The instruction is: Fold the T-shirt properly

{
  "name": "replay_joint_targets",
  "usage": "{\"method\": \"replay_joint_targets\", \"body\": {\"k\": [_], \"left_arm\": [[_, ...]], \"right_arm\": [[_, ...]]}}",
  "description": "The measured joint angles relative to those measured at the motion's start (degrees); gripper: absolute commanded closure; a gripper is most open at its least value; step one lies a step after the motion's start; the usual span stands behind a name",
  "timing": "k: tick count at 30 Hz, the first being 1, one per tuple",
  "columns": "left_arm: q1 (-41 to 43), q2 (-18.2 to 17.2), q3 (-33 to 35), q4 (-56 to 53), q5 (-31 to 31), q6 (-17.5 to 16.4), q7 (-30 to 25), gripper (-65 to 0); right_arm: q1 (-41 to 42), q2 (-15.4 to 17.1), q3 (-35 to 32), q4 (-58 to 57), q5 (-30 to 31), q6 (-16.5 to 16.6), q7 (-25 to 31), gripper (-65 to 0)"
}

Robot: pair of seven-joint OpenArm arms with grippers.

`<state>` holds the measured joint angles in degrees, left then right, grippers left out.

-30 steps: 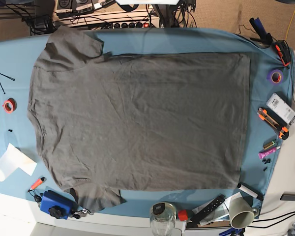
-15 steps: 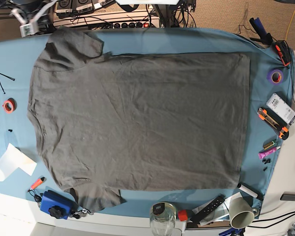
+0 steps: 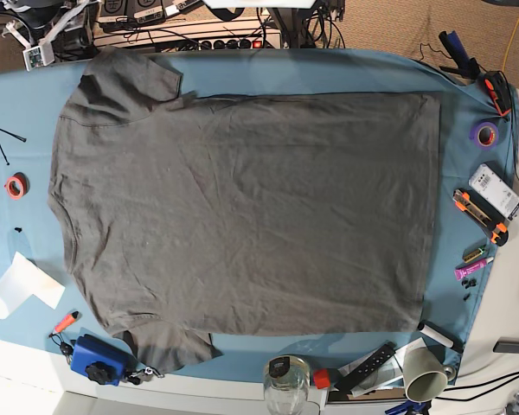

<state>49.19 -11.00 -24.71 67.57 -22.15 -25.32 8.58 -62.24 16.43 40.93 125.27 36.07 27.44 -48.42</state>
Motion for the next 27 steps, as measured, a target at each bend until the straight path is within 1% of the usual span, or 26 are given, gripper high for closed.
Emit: {"method": "replay_joint_targets", "body": {"k": [2,3,5,8,9,12,15,17,19,21,23,25,27], "left_arm": [[0.0,0.0,0.0,0.0,0.0,0.0,0.0,0.0],[0.0,0.0,0.0,0.0,0.0,0.0,0.0,0.0],[0.0,0.0,0.0,0.0,0.0,0.0,0.0,0.0],[0.0,0.0,0.0,0.1,0.0,0.0,0.0,0.0],[0.0,0.0,0.0,0.1,0.0,0.0,0.0,0.0],[0.0,0.0,0.0,0.1,0.0,0.0,0.0,0.0],[0.0,0.0,0.0,0.1,0.0,0.0,0.0,0.0],[0.0,0.0,0.0,0.1,0.0,0.0,0.0,0.0],[0.0,0.0,0.0,0.1,0.0,0.0,0.0,0.0],[0.0,0.0,0.0,0.1,0.0,0.0,0.0,0.0],[0.0,0.0,0.0,0.1,0.0,0.0,0.0,0.0],[0.0,0.0,0.0,0.1,0.0,0.0,0.0,0.0],[0.0,0.0,0.0,0.1,0.0,0.0,0.0,0.0]], "right_arm": [[0.1,-0.6,0.0,0.0,-0.7,-0.9,0.1,-35.0],[0.3,-1.5,0.0,0.0,-2.2,-1.7,0.3,-35.0],[1.0,-3.3,0.0,0.0,-3.2,-3.6,-0.4,-35.0],[2.0,-3.4,0.0,0.0,-2.6,-3.5,-1.6,-35.0],[2.8,-3.4,0.0,0.0,-2.7,-3.5,-2.9,-35.0],[5.2,-3.4,0.0,0.0,-1.8,-3.4,-3.2,-35.0],[7.4,-3.4,0.0,0.0,-1.5,-1.1,-3.6,-35.0],[8.5,-3.4,0.0,0.0,-1.2,-0.8,-4.1,-35.0],[9.0,-3.4,0.0,-0.7,1.3,-0.8,-4.1,-35.0],[10.0,-3.4,0.0,-2.6,2.7,1.5,-4.8,-35.0],[11.1,-3.4,0.0,-5.7,5.7,3.8,-5.4,-35.0],[12.5,-3.4,0.0,-9.9,10.0,5.9,-7.0,-35.0],[14.2,-3.4,0.1,-13.9,14.3,9.0,-9.7,-35.0]]}}
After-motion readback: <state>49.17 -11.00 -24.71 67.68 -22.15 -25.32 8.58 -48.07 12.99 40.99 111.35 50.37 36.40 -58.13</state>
